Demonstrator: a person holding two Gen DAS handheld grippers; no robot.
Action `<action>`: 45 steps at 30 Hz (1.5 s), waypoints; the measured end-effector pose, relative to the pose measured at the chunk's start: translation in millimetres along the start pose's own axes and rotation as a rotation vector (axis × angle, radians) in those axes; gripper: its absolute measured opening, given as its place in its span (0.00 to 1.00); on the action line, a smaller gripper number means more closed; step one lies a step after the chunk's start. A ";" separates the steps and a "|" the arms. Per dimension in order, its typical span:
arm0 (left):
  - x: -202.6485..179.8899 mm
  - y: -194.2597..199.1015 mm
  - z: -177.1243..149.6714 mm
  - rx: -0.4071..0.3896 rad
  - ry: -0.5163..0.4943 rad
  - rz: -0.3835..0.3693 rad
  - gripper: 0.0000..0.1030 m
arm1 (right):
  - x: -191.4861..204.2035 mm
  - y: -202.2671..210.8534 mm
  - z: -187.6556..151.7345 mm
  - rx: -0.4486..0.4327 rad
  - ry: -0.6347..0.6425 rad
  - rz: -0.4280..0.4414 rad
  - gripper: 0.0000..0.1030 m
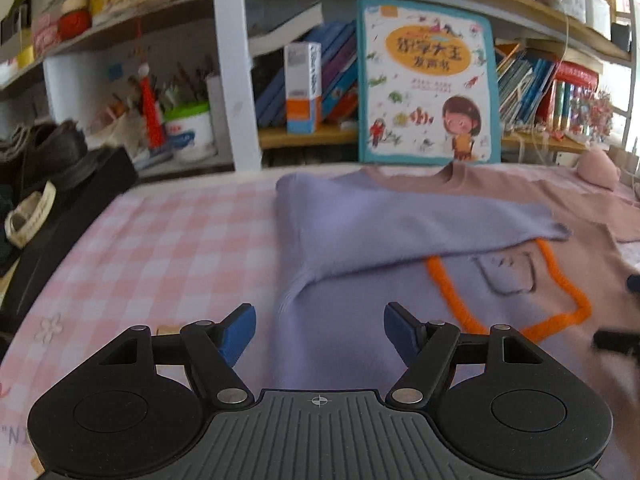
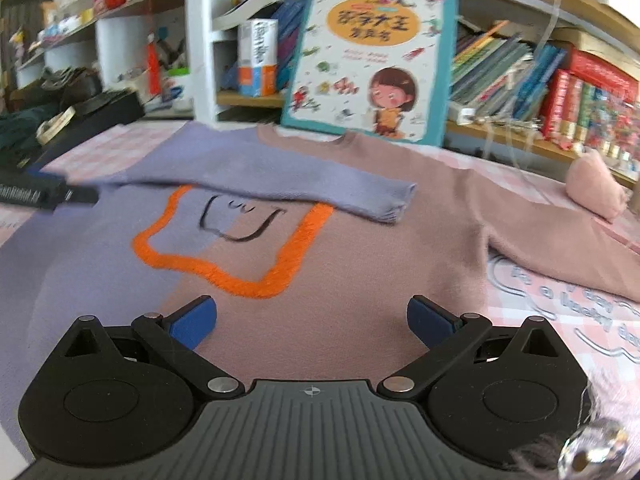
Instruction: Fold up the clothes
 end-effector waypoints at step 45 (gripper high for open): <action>73.6 -17.0 -9.7 -0.003 0.145 -0.014 0.05 | -30.5 -9.2 7.1 0.013 -0.183 -0.071 0.10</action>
Point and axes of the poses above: each gripper's, at about its wrist camera, not at the fingertips, and y roughly against the way its jaws point, x to its left, z to its top, the point moved 8 cm from there along -y, roughly the way its jaws point, and after that the axes turned 4 degrees about -x, right-handed, at the moved point
